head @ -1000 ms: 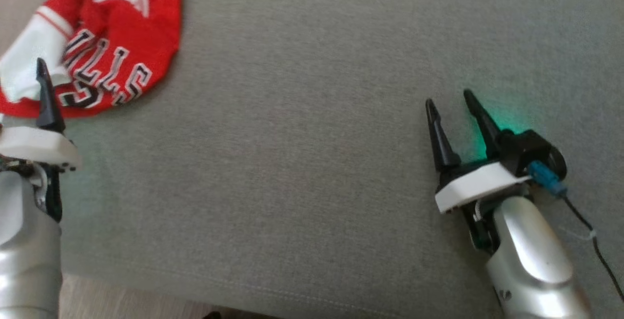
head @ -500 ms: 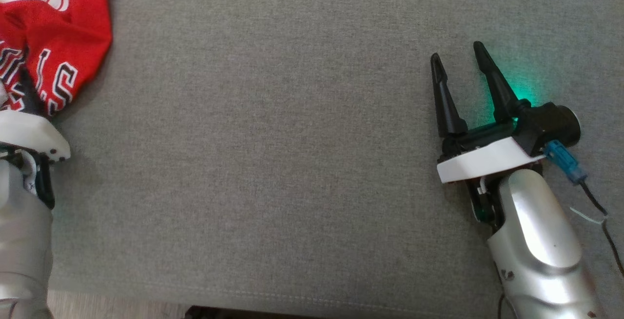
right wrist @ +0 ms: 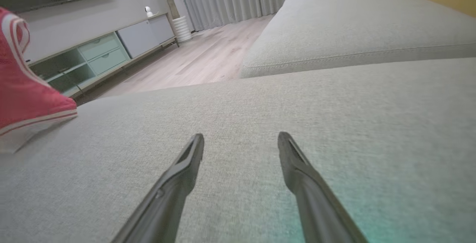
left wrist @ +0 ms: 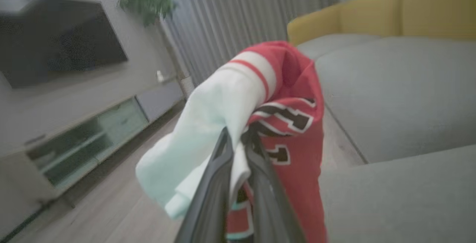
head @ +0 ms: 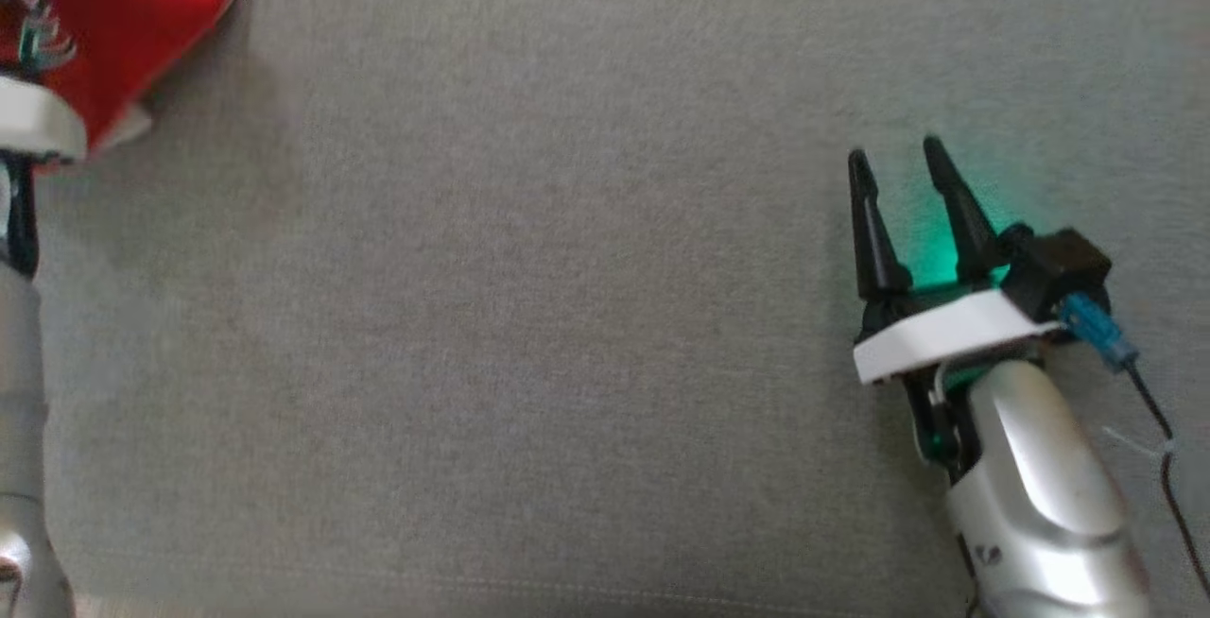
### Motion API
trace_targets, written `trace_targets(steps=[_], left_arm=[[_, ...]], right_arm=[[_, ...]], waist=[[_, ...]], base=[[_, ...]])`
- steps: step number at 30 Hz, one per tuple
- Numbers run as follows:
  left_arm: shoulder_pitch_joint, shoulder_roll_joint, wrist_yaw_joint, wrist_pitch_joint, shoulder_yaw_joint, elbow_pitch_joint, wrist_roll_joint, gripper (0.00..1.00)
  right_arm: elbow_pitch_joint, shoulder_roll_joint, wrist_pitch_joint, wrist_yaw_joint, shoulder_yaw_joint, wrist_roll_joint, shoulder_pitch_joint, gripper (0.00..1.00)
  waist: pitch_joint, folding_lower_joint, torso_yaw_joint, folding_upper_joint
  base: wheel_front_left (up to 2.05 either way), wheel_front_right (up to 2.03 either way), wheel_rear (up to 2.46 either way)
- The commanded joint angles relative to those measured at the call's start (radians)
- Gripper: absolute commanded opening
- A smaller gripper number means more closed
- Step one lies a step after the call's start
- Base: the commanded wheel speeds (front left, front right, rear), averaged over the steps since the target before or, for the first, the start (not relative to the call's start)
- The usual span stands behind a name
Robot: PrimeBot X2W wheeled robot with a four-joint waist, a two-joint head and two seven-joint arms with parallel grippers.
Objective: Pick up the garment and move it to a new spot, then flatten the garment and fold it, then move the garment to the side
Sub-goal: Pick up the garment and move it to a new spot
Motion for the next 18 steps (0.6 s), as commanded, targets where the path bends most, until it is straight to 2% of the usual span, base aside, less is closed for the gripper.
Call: trace_targets(steps=[1, 4, 10, 15, 18], left_arm=[[-0.039, 0.056, -0.008, -0.009, -0.004, -0.097, 0.004, 0.0], [-0.043, 0.018, -0.014, -0.009, -0.061, -0.203, 0.001, 0.0], [-0.029, -0.111, -0.018, -0.009, -0.186, -0.342, -0.042, 0.0], [0.006, -0.21, -0.019, -0.009, -0.264, -0.369, -0.092, 0.0], [0.036, -0.239, -0.019, -0.009, -0.283, -0.359, -0.109, 0.0]], right_arm=[[-0.019, 0.001, 0.001, -0.001, 0.032, 0.025, 0.024, 1.0], [-0.013, 0.001, 0.001, -0.001, 0.042, 0.054, 0.04, 1.0], [0.0, 0.001, 0.001, -0.001, 0.047, 0.086, 0.078, 1.0], [0.006, 0.001, 0.001, -0.001, 0.05, 0.105, 0.103, 1.0], [0.008, 0.001, 0.001, -0.001, 0.049, 0.11, 0.11, 1.0]], waist=[[-0.076, -0.0001, -0.05, 0.0], [-0.125, -0.0001, -0.093, 0.0], [-0.195, -0.0001, -0.183, 0.0], [-0.223, -0.0001, -0.243, 0.0], [-0.227, -0.0001, -0.258, 0.0]], base=[[0.0, 0.0, 0.0], [0.0, 0.0, 0.0], [0.0, 0.0, 0.0], [0.0, 0.0, 0.0], [0.0, 0.0, 0.0]])
